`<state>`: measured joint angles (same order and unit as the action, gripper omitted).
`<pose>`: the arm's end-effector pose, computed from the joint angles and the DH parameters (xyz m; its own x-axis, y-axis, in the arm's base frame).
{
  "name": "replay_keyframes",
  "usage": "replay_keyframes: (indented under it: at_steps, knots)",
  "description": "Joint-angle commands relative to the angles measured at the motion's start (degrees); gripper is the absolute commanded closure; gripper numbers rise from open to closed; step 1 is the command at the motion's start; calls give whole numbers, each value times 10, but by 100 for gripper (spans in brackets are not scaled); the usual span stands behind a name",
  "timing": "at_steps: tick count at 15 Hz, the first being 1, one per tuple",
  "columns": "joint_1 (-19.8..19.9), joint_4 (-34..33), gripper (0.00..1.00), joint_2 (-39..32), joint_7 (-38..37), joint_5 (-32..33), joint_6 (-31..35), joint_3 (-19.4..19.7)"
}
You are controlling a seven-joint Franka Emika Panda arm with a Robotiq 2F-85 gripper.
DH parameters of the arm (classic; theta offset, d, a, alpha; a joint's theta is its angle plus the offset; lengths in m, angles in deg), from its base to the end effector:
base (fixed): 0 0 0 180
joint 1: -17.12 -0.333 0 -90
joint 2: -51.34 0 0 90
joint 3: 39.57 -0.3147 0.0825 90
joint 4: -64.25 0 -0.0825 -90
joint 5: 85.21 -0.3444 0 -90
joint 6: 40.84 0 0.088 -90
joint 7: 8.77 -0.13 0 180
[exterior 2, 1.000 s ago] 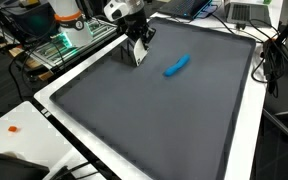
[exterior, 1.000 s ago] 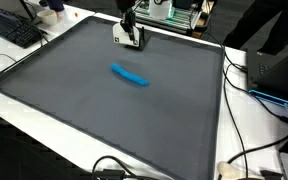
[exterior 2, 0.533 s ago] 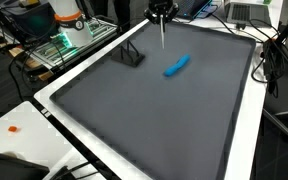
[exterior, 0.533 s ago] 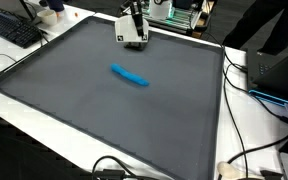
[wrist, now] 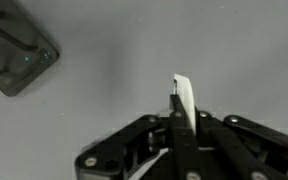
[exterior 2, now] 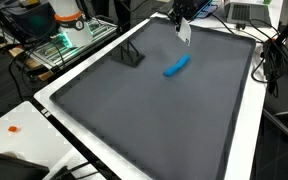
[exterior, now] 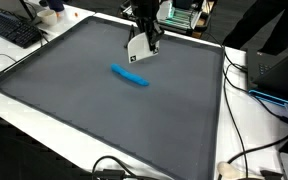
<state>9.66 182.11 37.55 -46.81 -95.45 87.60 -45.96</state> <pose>0.5308 0.1381 0.3186 0.8515 -0.5028 -0.1491 -0.5176 -0.8513 -0.0853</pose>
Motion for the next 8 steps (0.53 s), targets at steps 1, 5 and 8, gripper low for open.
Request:
replay_keyframes:
  at_steps: [1,5,8]
  knots:
    - [-12,-74,99,-66,71,47,-43,8]
    - [-22,-130,99,-116,154,94,-78,16]
    - [-26,-162,99,-144,215,134,-102,19]
